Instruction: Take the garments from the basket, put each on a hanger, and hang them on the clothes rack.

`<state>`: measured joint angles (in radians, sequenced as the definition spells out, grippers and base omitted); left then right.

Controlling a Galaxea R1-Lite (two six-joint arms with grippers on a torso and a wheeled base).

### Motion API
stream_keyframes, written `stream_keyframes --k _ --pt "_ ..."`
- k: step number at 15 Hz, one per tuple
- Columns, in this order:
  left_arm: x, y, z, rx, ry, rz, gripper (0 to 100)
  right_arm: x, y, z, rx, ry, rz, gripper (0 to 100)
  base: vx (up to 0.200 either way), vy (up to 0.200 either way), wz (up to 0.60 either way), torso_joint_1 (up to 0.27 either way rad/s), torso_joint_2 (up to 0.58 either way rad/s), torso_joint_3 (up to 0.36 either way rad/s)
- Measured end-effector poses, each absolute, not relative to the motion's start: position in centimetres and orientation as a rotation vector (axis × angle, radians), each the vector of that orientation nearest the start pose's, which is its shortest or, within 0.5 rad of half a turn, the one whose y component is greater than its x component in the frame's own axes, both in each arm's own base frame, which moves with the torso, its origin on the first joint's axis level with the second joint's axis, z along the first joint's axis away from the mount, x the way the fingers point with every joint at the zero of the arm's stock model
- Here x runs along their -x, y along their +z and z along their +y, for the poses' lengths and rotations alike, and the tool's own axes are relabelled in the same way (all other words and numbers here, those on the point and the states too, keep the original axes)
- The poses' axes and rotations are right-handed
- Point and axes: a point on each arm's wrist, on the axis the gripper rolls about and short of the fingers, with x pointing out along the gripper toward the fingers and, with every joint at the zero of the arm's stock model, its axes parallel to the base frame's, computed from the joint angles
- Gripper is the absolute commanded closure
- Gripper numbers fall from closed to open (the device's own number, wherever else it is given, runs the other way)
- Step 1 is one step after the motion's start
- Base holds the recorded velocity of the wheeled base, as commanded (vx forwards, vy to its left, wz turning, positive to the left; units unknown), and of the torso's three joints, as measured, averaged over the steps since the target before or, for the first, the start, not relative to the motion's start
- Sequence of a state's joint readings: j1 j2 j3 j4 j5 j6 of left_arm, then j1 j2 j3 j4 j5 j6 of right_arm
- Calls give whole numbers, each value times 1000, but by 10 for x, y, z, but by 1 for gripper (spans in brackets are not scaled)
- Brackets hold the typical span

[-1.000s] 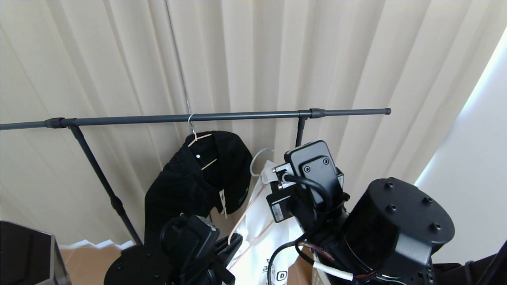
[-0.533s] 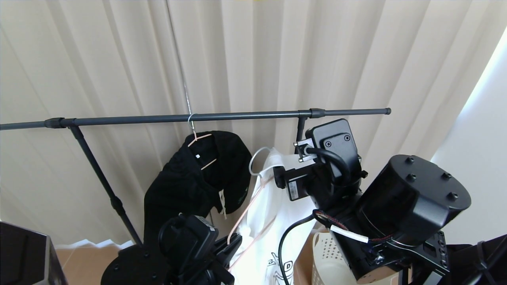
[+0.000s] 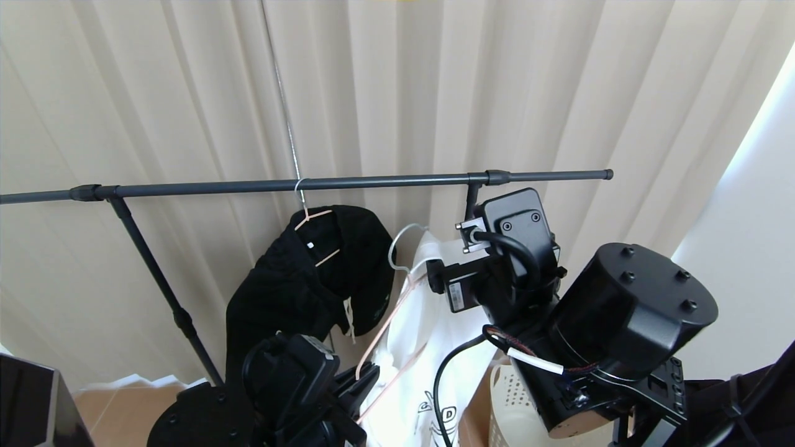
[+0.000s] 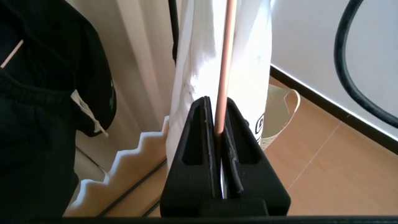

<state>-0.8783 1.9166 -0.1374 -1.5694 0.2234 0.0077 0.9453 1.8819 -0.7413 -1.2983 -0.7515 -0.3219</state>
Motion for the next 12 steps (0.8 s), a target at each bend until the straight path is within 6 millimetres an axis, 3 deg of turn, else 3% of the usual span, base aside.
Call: stream_keyframes --k 12 --pt "-173 83 -178 -82 -588 137 100 -201 166 264 219 198 -121 0 0 0 0 0 0 0"
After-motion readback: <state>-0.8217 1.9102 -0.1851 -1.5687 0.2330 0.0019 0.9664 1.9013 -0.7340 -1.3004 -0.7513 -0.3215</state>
